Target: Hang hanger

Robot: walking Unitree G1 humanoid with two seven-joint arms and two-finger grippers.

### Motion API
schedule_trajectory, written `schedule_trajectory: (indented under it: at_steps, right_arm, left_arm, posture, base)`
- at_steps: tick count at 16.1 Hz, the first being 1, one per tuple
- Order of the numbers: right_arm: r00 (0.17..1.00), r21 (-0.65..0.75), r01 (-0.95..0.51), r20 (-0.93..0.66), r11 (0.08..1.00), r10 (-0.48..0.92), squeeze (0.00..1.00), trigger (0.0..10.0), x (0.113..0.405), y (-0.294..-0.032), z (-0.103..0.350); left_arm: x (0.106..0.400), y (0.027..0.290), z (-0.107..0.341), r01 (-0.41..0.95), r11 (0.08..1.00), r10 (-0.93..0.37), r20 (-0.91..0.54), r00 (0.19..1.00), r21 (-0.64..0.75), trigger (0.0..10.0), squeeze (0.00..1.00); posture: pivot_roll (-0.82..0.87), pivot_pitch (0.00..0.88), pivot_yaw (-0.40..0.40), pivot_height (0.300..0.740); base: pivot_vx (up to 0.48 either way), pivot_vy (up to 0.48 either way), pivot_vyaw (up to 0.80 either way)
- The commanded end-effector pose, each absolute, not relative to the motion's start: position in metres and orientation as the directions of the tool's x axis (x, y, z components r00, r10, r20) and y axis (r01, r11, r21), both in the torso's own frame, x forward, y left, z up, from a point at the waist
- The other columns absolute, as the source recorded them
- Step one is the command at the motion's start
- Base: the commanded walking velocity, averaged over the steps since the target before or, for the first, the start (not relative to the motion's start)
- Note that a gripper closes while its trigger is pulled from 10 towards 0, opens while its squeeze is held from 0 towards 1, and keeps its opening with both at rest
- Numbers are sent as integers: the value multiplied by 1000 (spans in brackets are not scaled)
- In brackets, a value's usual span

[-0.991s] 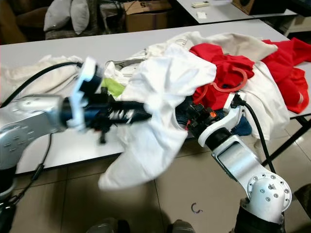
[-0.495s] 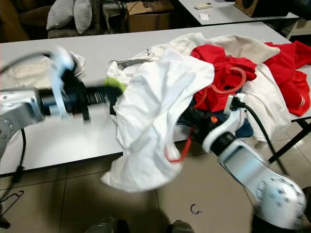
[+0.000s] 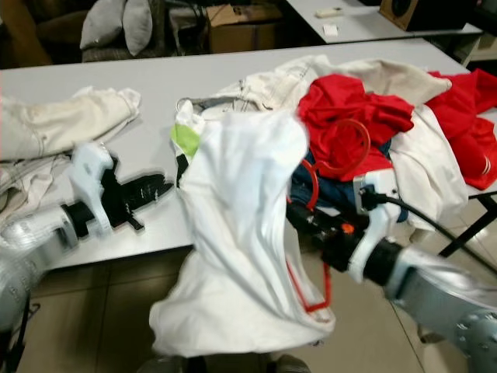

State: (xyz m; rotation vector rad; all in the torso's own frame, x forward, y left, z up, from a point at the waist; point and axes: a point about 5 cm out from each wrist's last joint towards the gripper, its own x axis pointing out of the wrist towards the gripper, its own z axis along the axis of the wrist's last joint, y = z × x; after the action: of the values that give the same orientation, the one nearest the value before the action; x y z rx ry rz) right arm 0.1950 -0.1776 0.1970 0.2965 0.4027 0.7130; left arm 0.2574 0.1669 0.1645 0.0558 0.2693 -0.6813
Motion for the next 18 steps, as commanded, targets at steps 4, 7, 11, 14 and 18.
schedule_trajectory:
  at_steps: [4,7,11,14,18]
  right_arm:
    - [576,252,-672,-413,696,706,0,10000,181,-190,198]
    - [525,228,-705,-468,671,711,0,10000,176,-198,195]
    - [499,197,-738,-485,646,718,0,10000,173,-210,196]
    - [520,161,-749,-457,642,722,0,10000,177,-209,195]
    - [580,57,-765,-373,641,724,0,10000,184,-201,189]
  left_arm:
    - [257,167,168,624,781,-606,-245,757,-2,10000,0]
    - [255,164,167,636,772,-616,-240,750,6,10000,0]
    - [253,162,170,648,762,-631,-223,743,2,10000,0]
    - [253,157,164,639,769,-625,-226,747,-14,10000,0]
    - [253,159,145,579,814,-572,-249,781,-54,10000,0]
  posture:
    - [-118,0,29,740]
    - [-116,0,24,740]
    - [-116,0,19,740]
    - [-114,0,17,740]
    - [-116,0,16,740]
  base:
    - [-137,0,0]
    - [-294,0,0]
    - [-336,0,0]
    - [-222,0,0]
    - [0,0,0]
